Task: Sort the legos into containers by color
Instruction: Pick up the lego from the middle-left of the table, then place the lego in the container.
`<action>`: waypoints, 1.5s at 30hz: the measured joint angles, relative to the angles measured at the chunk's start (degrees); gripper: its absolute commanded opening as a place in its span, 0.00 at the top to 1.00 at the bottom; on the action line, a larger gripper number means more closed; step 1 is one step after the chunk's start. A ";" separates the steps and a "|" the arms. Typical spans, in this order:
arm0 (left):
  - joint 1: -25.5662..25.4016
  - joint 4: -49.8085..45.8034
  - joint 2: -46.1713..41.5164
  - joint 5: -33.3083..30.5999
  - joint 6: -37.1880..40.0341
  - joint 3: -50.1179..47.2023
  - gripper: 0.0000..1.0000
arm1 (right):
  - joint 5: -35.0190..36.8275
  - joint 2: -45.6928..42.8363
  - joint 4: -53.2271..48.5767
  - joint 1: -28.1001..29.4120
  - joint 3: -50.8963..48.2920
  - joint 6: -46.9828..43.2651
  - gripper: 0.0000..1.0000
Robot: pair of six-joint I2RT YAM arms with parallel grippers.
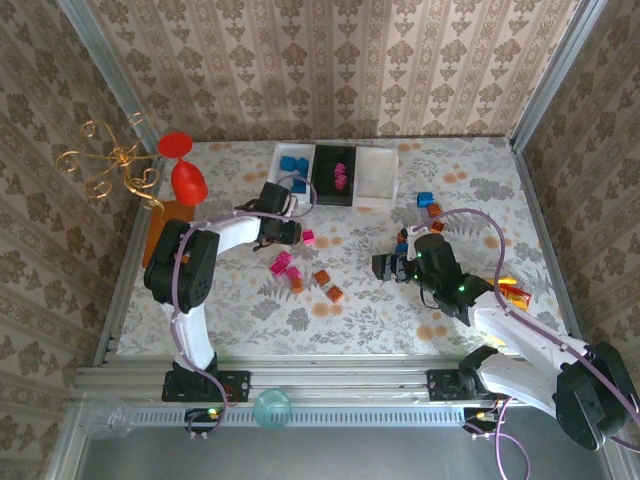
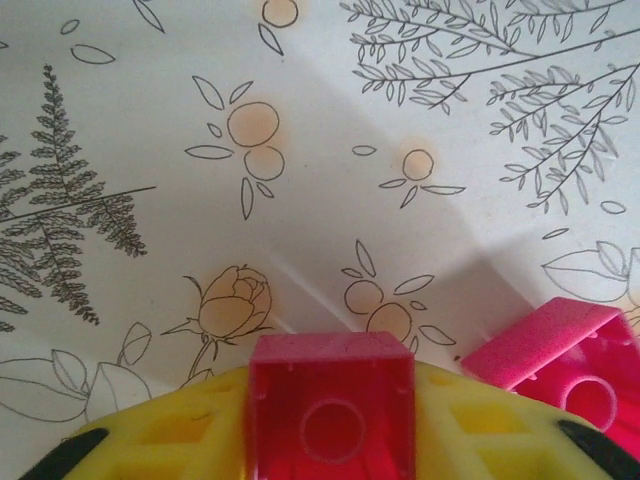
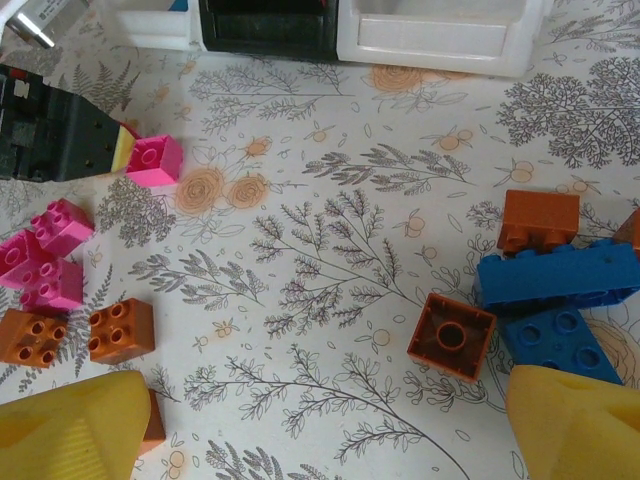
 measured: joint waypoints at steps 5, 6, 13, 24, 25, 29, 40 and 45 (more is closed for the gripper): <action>-0.31 2.86 -0.57 1.42 -0.85 -0.66 0.71 | -3.41 1.51 1.27 0.00 0.00 -0.04 0.07; -0.57 3.39 -1.11 1.73 -1.22 -1.03 0.71 | -4.11 1.62 1.84 0.00 0.00 -0.07 0.07; -5.40 7.45 -4.50 1.86 -3.13 2.29 0.71 | -3.91 1.95 3.56 0.00 1.16 -1.81 0.05; -7.26 6.73 13.11 -3.98 -1.92 31.28 0.68 | 2.10 8.13 13.57 -0.70 6.01 -8.59 0.03; -7.26 5.88 15.41 -4.83 -1.42 34.23 0.68 | 2.49 8.98 14.19 -0.70 6.62 -9.07 0.03; -7.26 1.22 22.82 -8.39 0.33 44.39 0.61 | 5.20 10.21 14.08 -0.70 8.70 -9.35 0.02; -7.28 -4.02 21.86 -13.05 2.75 46.07 0.35 | 9.77 7.54 0.00 -5.14 8.90 -1.77 0.03; -7.34 0.87 7.43 -8.83 0.44 27.56 0.31 | 10.25 6.62 -5.66 -5.51 8.63 1.09 0.03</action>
